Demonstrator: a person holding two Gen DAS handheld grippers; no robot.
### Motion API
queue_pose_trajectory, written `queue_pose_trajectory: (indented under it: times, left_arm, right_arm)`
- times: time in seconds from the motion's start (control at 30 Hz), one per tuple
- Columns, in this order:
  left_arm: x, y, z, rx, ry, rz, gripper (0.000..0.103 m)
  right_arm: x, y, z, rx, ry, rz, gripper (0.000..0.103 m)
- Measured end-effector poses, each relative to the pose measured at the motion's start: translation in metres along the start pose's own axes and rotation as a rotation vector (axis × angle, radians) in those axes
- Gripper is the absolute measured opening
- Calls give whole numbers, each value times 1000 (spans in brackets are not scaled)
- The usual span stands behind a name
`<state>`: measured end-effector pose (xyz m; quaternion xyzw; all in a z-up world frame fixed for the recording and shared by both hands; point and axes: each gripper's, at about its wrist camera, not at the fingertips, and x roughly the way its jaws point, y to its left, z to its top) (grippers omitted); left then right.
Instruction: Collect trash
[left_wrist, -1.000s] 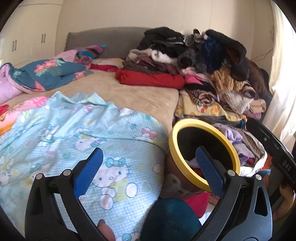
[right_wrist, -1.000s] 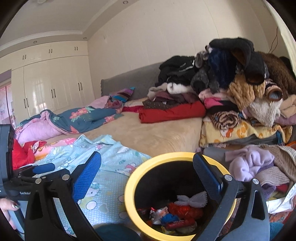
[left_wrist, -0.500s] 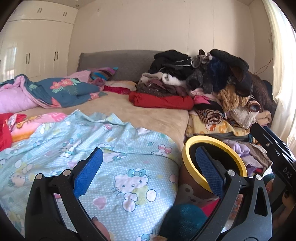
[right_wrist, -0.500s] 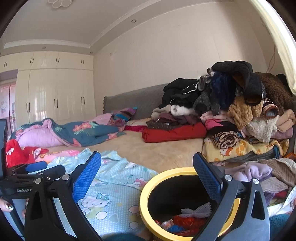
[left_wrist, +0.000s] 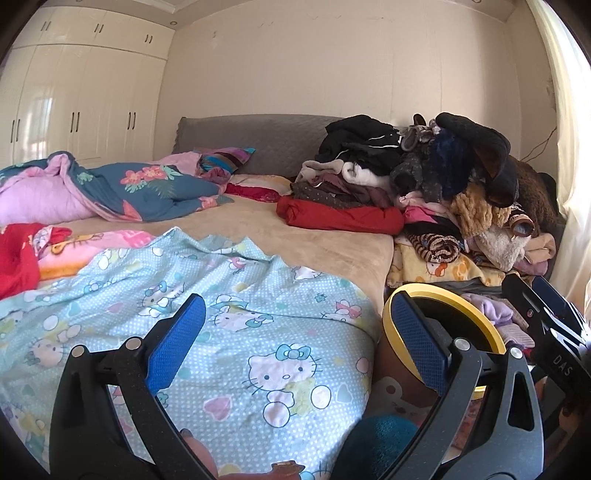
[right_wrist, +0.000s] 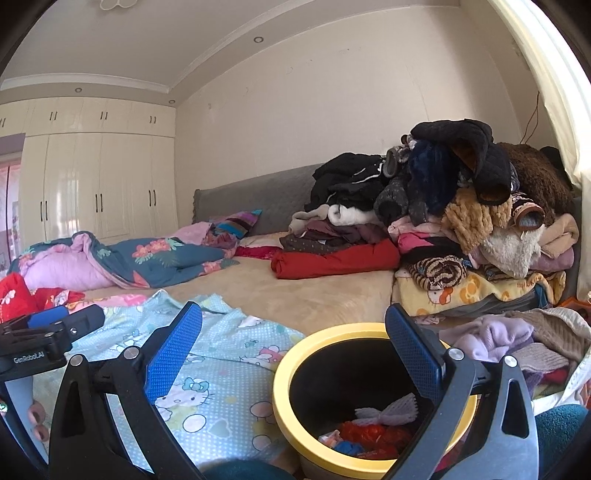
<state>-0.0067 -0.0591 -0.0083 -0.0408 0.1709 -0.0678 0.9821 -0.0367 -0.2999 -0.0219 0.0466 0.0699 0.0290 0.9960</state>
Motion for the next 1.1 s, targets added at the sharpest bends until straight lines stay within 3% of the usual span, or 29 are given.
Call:
queue_pose_trajectory:
  times: [1.1]
  left_arm:
    - [2,0,-3,-4,3,3,92]
  right_arm:
    - [2,1,-2,-3,3,-8,97]
